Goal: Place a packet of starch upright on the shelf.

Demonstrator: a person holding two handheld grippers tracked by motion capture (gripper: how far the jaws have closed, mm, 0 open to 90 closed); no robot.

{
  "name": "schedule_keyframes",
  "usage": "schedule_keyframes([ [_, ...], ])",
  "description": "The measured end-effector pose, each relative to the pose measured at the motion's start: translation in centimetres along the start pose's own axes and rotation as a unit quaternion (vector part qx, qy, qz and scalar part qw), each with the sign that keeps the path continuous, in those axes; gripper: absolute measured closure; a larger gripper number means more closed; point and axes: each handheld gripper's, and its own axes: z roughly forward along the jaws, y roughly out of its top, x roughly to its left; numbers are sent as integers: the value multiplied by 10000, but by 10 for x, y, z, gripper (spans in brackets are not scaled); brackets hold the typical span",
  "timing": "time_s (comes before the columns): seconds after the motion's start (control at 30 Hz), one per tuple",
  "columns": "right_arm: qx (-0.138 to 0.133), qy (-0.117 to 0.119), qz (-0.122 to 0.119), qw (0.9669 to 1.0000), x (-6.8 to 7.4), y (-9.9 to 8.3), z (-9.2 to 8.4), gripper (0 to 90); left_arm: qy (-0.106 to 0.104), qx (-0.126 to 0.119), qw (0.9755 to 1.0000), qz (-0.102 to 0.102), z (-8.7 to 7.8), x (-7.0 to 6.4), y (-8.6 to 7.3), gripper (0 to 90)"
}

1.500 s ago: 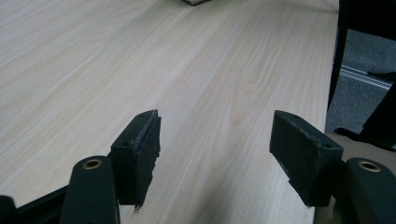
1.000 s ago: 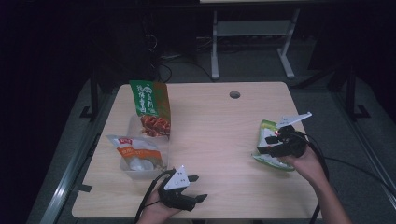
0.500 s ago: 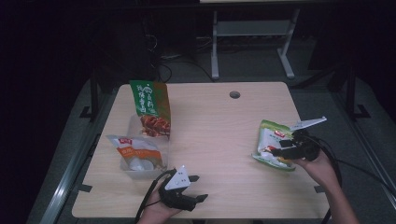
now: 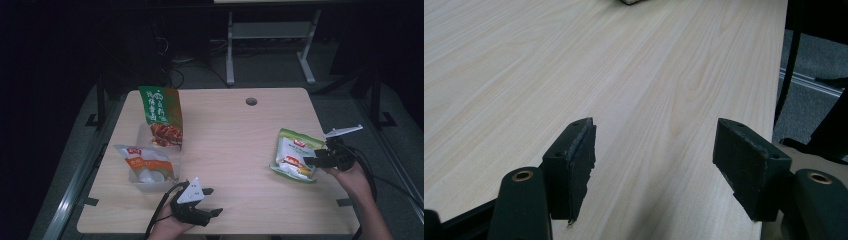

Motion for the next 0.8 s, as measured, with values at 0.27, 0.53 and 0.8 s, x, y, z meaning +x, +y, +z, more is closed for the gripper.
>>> schedule_keyframes([
  [0.27,60,-213,223,9995,-16,-3,8,376,1,0,10000,-30,0,1,0,329],
  [0.53,237,-442,516,9974,-27,-9,16,374,-11,-2,10000,-47,1,1,0,330],
  [0.8,132,-214,879,9958,-32,-13,19,466,-26,6,10000,-43,2,1,0,329],
])
